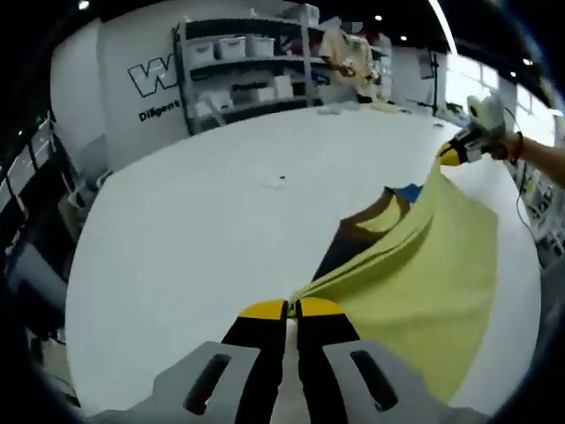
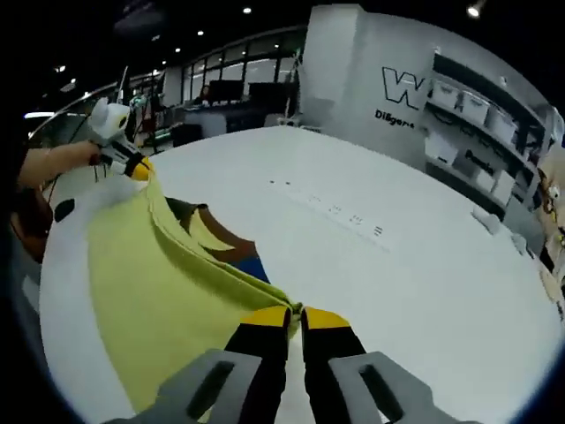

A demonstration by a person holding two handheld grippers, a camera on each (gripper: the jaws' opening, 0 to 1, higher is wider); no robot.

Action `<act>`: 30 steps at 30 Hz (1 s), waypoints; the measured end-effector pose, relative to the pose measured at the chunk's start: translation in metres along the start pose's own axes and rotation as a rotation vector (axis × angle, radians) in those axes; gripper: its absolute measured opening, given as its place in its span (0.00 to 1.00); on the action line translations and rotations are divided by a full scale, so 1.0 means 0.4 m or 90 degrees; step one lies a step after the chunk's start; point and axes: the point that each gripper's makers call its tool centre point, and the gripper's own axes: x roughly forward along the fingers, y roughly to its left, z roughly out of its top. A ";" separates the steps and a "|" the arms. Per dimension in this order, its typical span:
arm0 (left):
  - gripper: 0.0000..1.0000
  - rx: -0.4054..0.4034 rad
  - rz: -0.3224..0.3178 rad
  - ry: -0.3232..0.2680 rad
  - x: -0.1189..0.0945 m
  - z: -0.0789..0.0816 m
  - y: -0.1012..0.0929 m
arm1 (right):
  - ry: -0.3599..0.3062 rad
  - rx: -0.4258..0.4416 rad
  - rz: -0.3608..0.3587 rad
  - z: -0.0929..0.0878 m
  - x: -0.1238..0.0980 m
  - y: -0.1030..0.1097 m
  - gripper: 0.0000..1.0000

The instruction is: Fold the garment on the visible template until the final outline fits inside the template.

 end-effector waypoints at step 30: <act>0.29 -0.094 0.081 0.018 0.039 -0.004 0.019 | 0.026 0.228 -0.055 -0.043 0.070 -0.009 0.21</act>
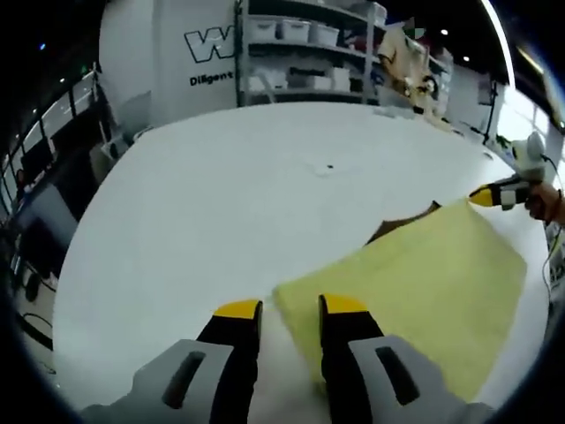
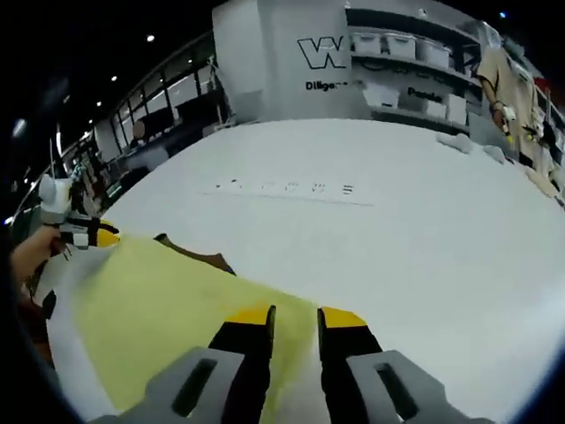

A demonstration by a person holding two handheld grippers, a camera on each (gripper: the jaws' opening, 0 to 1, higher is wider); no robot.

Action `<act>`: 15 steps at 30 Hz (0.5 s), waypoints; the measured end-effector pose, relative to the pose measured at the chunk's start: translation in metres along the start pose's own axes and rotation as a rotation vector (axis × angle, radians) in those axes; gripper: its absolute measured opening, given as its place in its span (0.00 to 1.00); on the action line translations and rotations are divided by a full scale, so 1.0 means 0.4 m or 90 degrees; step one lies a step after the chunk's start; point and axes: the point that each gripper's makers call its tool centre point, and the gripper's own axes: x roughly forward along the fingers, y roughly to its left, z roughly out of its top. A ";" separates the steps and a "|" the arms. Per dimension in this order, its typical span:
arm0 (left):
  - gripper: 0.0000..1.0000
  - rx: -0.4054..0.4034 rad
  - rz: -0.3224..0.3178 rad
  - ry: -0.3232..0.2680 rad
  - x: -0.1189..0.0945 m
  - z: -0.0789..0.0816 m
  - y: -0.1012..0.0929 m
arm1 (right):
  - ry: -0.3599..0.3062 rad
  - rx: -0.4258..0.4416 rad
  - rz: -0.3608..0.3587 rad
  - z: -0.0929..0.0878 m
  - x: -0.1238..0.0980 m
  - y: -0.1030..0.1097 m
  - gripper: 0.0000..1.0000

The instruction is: Fold the garment on the visible template until the final outline fits inside the template.

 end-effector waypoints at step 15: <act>0.51 0.000 -0.060 -0.025 -0.093 0.004 -0.063 | 0.020 -0.016 0.106 -0.035 -0.100 0.125 0.55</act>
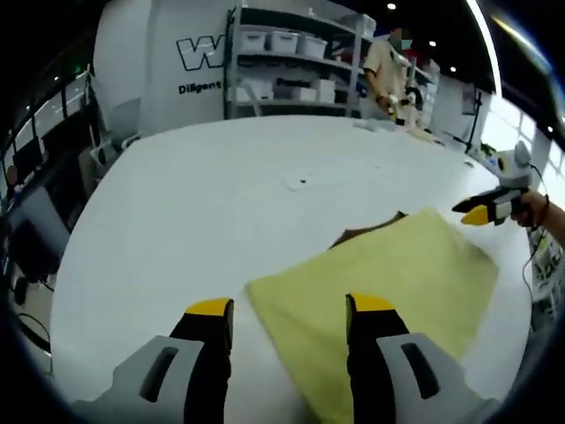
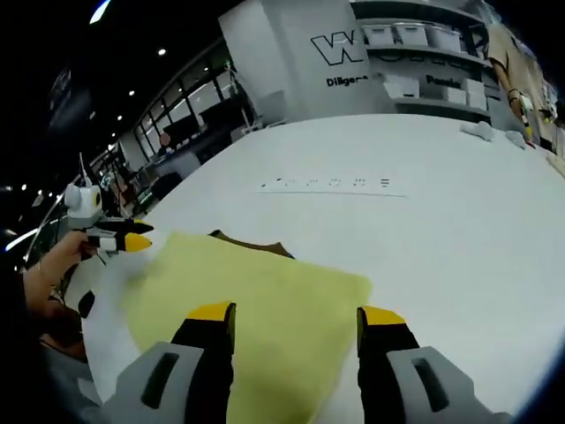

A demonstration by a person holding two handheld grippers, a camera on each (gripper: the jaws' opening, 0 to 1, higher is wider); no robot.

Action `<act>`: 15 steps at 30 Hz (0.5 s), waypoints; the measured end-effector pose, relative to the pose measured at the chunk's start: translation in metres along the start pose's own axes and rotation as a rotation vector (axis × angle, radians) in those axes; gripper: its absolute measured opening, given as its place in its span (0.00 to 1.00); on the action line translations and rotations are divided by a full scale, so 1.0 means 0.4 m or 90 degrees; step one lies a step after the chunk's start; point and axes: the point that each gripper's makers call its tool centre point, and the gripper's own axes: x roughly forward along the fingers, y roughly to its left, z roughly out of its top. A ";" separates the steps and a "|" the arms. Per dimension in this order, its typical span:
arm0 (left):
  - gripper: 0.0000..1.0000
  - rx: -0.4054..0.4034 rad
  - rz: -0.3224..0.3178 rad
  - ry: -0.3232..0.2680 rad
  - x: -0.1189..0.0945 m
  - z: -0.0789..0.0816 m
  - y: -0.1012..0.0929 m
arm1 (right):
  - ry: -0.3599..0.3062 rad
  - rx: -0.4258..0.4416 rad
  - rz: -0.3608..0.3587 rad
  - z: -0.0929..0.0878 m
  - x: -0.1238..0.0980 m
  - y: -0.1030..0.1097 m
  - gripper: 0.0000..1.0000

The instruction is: Fold the garment on the visible template until the final outline fits inside the template.

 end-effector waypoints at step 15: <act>0.59 0.010 -0.070 -0.007 -0.106 -0.077 -0.068 | 0.025 -0.066 0.042 -0.077 -0.104 0.082 0.59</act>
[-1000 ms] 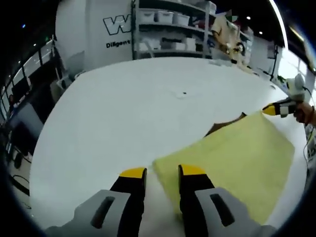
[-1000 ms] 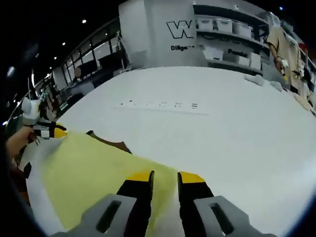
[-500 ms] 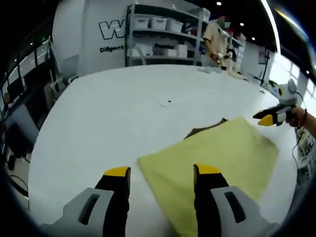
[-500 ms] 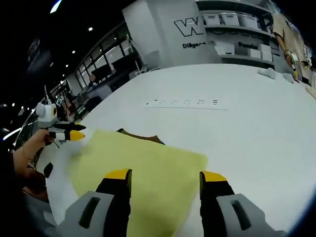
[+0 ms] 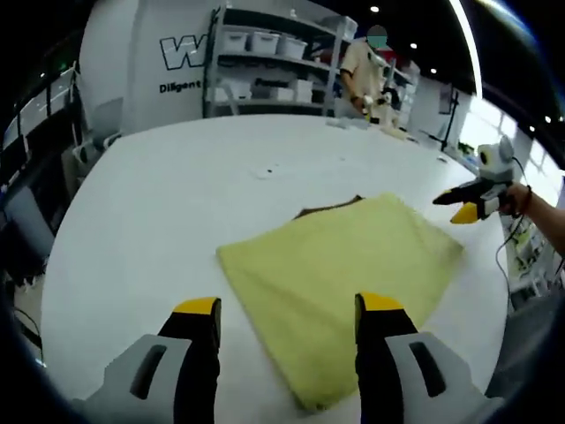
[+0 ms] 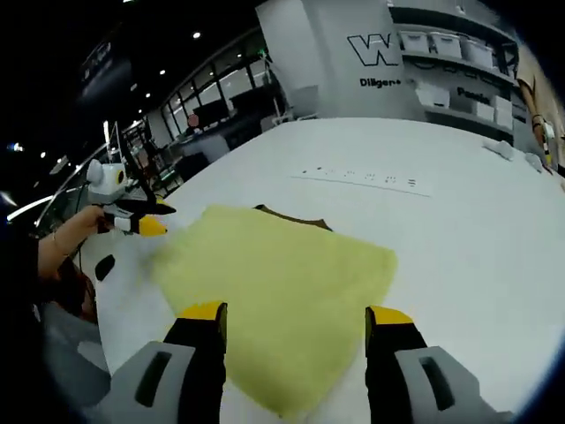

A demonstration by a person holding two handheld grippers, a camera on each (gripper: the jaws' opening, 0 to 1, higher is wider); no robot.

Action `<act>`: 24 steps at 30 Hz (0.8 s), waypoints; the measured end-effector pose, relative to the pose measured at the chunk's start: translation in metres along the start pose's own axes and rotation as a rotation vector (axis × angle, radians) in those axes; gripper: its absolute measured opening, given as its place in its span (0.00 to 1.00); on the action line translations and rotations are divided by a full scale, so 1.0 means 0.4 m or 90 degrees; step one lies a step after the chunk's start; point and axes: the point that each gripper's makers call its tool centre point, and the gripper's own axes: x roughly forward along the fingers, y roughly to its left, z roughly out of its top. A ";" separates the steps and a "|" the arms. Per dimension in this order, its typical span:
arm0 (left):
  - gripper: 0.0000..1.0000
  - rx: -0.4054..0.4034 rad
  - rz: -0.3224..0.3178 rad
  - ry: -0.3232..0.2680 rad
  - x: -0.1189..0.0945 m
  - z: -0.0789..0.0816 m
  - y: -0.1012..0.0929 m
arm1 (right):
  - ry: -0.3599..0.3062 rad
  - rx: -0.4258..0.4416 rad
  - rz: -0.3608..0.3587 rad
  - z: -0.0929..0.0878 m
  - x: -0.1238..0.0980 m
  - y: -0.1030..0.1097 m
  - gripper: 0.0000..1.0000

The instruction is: Fold the garment on the visible template until the final outline fits inside the template.

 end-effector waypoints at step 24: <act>0.33 0.013 -0.043 0.038 -0.093 -0.155 -0.023 | 0.046 -0.033 -0.007 -0.166 -0.082 0.022 0.42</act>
